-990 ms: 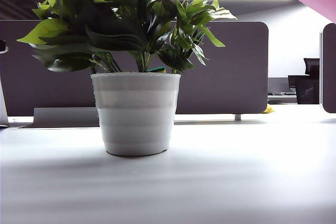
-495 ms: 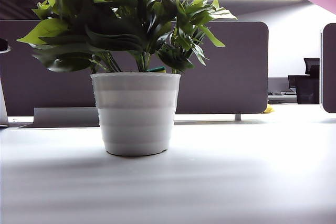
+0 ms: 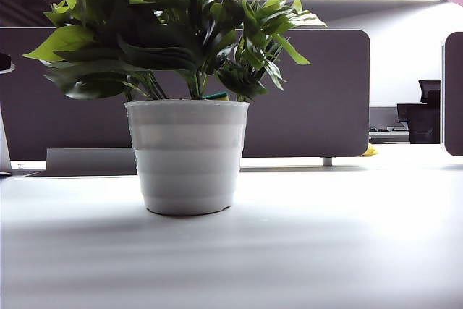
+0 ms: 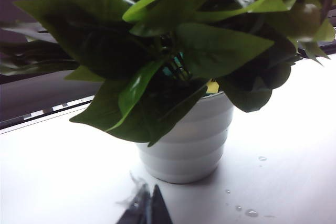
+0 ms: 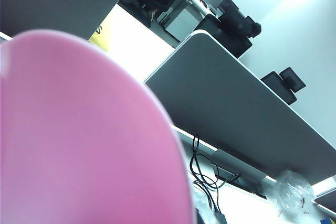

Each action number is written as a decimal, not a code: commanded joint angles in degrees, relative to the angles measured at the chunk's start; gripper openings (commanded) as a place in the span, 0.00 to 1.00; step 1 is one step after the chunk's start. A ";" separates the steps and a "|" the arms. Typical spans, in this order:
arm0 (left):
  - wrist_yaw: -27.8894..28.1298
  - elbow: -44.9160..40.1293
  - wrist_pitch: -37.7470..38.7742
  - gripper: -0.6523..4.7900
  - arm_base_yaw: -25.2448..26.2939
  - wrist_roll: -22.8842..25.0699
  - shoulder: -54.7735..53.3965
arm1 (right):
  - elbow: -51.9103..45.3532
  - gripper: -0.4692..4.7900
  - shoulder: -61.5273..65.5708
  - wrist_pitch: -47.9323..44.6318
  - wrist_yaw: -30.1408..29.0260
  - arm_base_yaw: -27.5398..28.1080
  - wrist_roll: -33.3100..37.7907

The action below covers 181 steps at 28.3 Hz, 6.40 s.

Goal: Pick up the watering can from the table, water the potted plant, and put the can back.

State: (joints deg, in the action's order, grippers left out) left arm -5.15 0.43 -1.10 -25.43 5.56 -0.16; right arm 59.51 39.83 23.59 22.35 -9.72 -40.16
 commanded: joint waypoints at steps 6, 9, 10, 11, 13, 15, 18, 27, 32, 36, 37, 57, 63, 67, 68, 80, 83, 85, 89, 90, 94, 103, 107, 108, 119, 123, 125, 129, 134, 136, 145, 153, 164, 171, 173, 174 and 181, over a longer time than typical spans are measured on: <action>-0.09 0.07 -0.68 0.11 0.07 0.00 -0.07 | 1.40 0.07 -0.52 -7.21 0.07 -0.07 -0.59; -0.09 0.07 -0.68 0.11 0.09 0.00 -0.07 | 1.40 0.07 -0.50 -7.50 0.07 -0.07 -0.66; -0.07 0.07 -0.68 0.11 0.17 0.00 -0.07 | 1.40 0.07 -0.50 -7.56 0.07 -0.07 -0.66; -0.07 0.07 -0.68 0.11 0.20 0.00 -0.07 | 1.40 0.07 -0.50 -7.63 0.07 -0.07 -0.85; -0.07 0.07 -0.68 0.11 0.20 0.00 -0.07 | 1.42 0.07 -0.42 -7.80 0.04 -0.07 -1.05; -0.09 0.07 -0.68 0.11 0.20 0.00 -0.07 | 1.44 0.07 -0.22 -8.15 0.02 -0.07 -1.25; -0.07 0.07 -0.68 0.11 0.20 0.00 -0.07 | 1.53 0.07 0.22 -8.76 0.04 -0.07 -2.34; -0.09 0.07 -0.68 0.11 0.20 0.00 -0.07 | 1.55 0.07 0.63 -10.05 0.02 -0.09 -4.33; -0.09 0.07 -0.66 0.11 0.20 0.00 -0.07 | 1.88 0.07 0.98 -11.41 0.02 -0.09 -5.25; -0.09 0.07 -0.68 0.11 0.20 0.00 -0.07 | 2.67 0.07 1.64 -11.63 0.02 -0.09 -5.35; -0.09 0.07 -0.68 0.11 0.20 0.00 -0.07 | 2.91 0.07 1.88 -11.63 0.00 -0.09 -5.40; -0.09 0.07 -0.68 0.11 0.20 0.00 -0.07 | 4.33 0.07 3.52 -11.87 -0.24 -0.11 -9.53; -0.09 0.07 -0.68 0.11 0.20 0.00 -0.07 | 4.33 0.07 3.54 -12.17 -0.66 -0.22 -10.95; -0.09 0.07 -0.68 0.11 0.20 0.00 -0.07 | 4.33 0.07 3.56 -12.59 -0.39 -1.46 -11.39; -0.09 0.07 -0.68 0.11 0.20 0.00 -0.07 | 4.33 0.07 3.56 -12.87 -0.26 -1.81 -11.45; -0.11 0.07 -0.68 0.11 0.20 0.00 -0.07 | 4.33 0.07 4.46 -14.91 1.99 -3.78 -13.46; -0.09 0.07 -0.68 0.11 0.20 0.00 -0.07 | 4.35 0.07 4.46 -14.93 2.01 -3.78 -13.44; -0.09 0.07 -0.68 0.11 0.20 0.00 -0.07 | 4.35 0.07 4.46 -14.93 2.01 -3.78 -13.42; -0.09 0.07 -0.68 0.11 0.17 0.00 -0.07 | 4.33 0.07 4.46 -14.93 2.01 -3.78 -13.27; -0.09 0.07 -0.68 0.11 0.20 0.00 -0.07 | 4.33 0.07 4.46 -14.93 2.01 -3.78 -12.96; -0.09 0.07 -0.68 0.11 0.20 0.00 -0.07 | 4.33 0.07 4.46 -14.91 2.01 -3.78 -11.87; -0.09 0.07 -0.68 0.11 0.20 0.00 -0.07 | 4.33 0.07 4.39 -14.82 2.27 -3.72 -8.68; -0.09 0.07 -0.68 0.11 0.20 0.00 -0.07 | 4.31 0.07 4.09 -14.21 2.95 -3.67 -5.70; -0.09 0.07 -0.68 0.11 0.20 0.00 -0.07 | 4.31 0.07 3.93 -13.44 3.34 -3.67 -4.44; -0.09 0.07 -0.68 0.11 0.20 0.00 -0.07 | 3.43 0.07 0.50 -6.86 1.79 -0.66 4.46; -0.09 0.07 -0.68 0.11 0.20 0.00 -0.07 | 1.14 0.07 -2.08 -6.49 -2.82 3.91 9.64; -0.07 0.07 -0.68 0.11 0.20 0.00 -0.07 | -0.68 0.07 -3.56 -6.40 -6.43 7.30 13.84; -0.09 0.07 -0.68 0.11 0.20 0.00 -0.07 | -4.48 0.07 -5.88 -6.84 -13.44 14.23 20.85; -0.09 0.07 -0.68 0.11 0.20 0.00 -0.07 | -10.56 0.07 -8.11 -9.55 -23.63 23.30 29.38; -0.07 0.07 -0.68 0.11 0.20 0.02 -0.07 | -13.68 0.07 -8.72 -12.22 -27.19 27.04 32.63; -0.22 0.07 -0.68 0.11 1.88 0.00 -0.07 | -26.99 0.07 -7.72 -28.74 -36.13 36.09 43.45; -0.13 0.07 -0.66 0.11 7.28 0.00 -0.07 | -40.37 0.07 -6.03 -49.00 -34.38 36.41 46.69; -0.07 0.07 -0.68 0.11 7.30 0.00 -0.07 | -47.21 0.07 13.92 -77.92 -34.47 34.05 51.78; -0.07 0.07 -0.68 0.11 7.30 0.00 -0.07 | -47.12 0.07 32.87 -98.36 -30.77 28.59 50.40; -0.07 0.07 -0.68 0.11 7.30 0.00 -0.07 | -47.06 0.07 36.76 -102.03 -29.51 28.00 50.31; -0.07 0.07 -0.68 0.11 7.30 0.00 -0.07 | -47.04 0.07 38.47 -103.80 -29.29 27.76 49.86; -0.07 0.07 -0.66 0.11 7.30 0.00 -0.07 | -44.35 0.07 43.71 -104.41 -30.01 26.97 47.63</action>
State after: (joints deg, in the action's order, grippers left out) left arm -4.99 0.43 -1.10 -18.20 5.56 -0.19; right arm 14.13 84.09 -74.30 -7.68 17.23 4.99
